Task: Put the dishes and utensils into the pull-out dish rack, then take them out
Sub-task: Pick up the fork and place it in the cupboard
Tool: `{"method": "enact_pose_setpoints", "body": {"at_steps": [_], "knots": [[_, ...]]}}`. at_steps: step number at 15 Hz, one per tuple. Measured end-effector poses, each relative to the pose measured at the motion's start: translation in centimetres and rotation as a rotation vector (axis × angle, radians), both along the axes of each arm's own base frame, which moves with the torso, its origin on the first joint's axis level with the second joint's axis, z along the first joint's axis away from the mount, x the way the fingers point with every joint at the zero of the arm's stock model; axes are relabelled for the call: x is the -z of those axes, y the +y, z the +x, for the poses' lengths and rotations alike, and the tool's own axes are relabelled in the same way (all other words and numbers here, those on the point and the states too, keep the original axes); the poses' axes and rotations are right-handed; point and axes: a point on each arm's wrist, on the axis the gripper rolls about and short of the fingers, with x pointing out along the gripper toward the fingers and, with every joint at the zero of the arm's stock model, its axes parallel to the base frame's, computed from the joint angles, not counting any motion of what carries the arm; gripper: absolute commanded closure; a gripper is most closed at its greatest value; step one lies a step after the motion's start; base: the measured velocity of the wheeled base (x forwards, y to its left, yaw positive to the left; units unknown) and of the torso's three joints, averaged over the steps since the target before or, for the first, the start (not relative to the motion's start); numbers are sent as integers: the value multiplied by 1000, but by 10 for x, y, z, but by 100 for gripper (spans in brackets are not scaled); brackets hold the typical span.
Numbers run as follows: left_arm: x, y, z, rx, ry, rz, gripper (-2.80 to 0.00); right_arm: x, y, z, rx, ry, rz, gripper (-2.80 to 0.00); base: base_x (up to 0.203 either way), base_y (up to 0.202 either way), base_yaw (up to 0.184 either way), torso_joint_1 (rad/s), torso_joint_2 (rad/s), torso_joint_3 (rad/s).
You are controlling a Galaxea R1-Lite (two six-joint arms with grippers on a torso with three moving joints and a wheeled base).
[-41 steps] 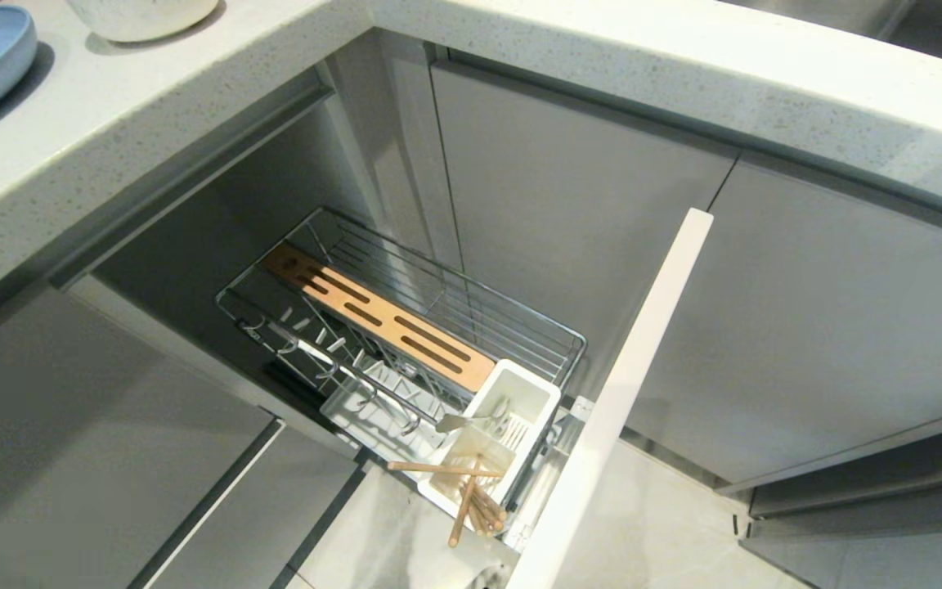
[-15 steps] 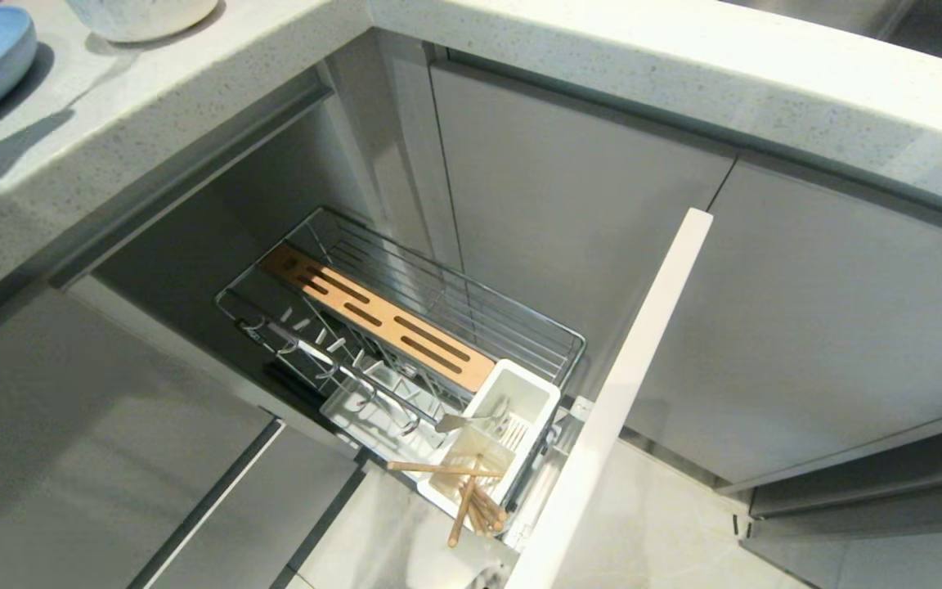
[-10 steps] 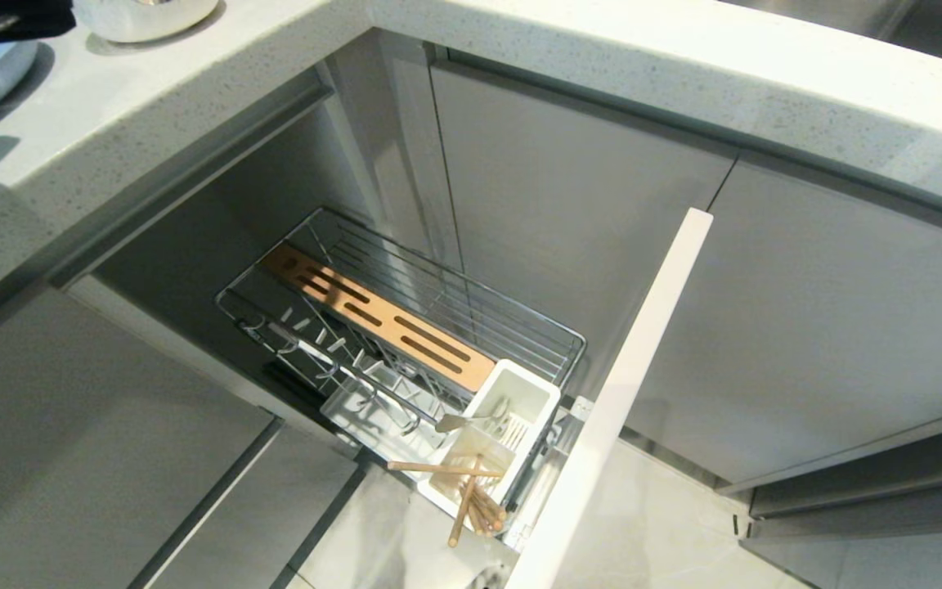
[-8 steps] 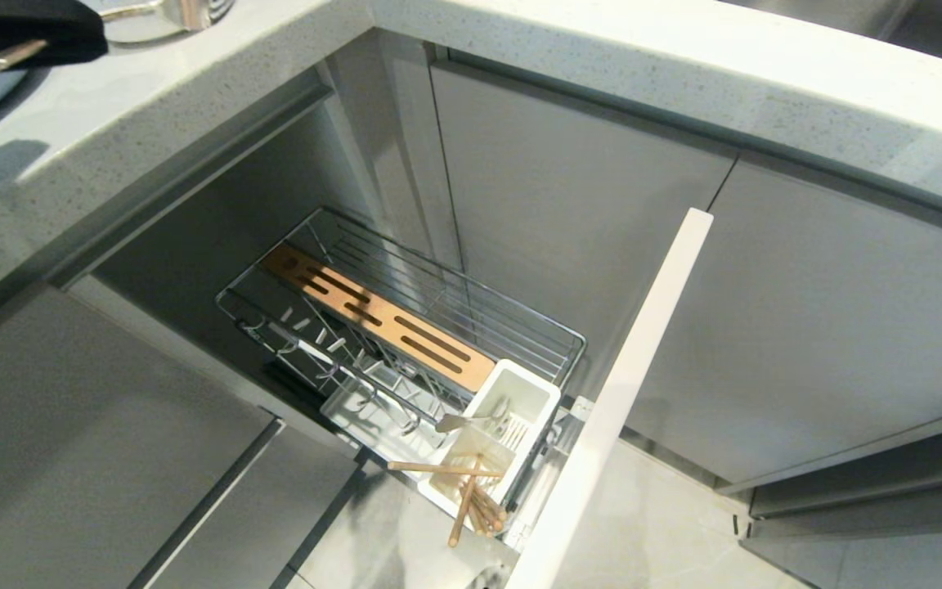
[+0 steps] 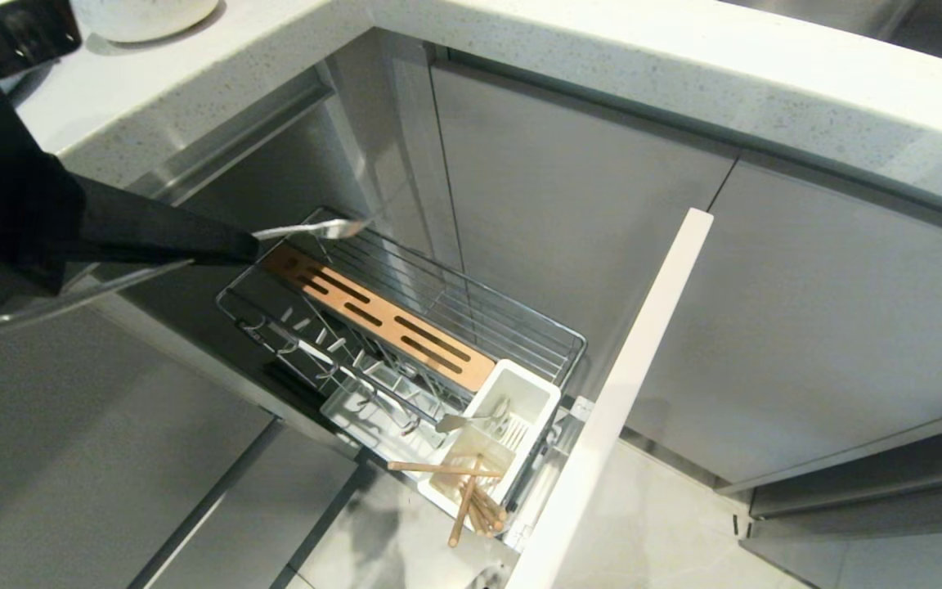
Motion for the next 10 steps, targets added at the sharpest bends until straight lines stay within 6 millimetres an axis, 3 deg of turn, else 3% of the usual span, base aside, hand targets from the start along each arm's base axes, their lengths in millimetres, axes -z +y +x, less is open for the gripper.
{"method": "enact_pose_setpoints", "body": {"at_steps": [3, 10], "knots": [[11, -19, 9, 40, 107, 85, 0, 0, 0, 0, -1, 0, 0, 0, 0, 0, 0, 0, 0, 0], [37, -61, 42, -45, 272, 331, 0, 0, 0, 0, 0, 0, 0, 0, 0, 0, 0, 0, 0, 0]]}}
